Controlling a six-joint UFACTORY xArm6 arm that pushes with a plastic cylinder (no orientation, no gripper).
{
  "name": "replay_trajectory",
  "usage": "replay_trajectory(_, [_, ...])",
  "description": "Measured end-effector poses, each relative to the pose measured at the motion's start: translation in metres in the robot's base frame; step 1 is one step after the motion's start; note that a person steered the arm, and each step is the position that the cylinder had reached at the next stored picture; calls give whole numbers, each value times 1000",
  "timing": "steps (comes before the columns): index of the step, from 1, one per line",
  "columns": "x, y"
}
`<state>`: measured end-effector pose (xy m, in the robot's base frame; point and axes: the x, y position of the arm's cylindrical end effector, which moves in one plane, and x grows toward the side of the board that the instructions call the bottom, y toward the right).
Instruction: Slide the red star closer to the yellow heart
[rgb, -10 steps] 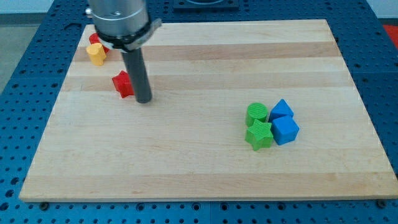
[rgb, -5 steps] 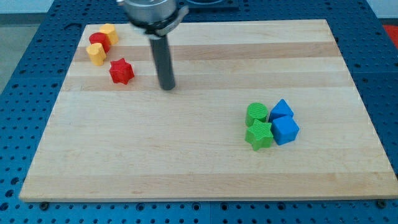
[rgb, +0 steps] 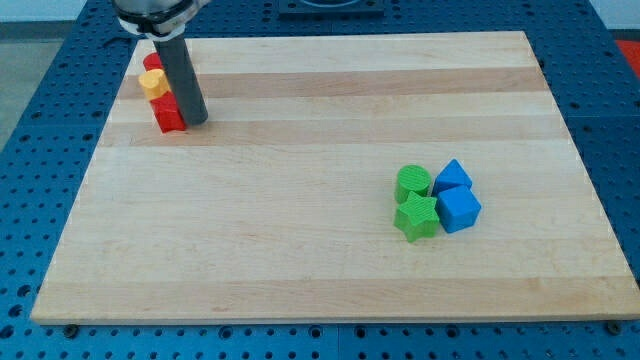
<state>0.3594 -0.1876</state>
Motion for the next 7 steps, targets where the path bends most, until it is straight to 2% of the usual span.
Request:
replay_trajectory(3, [10, -9])
replay_trajectory(4, [42, -9])
replay_trajectory(7, [4, -18])
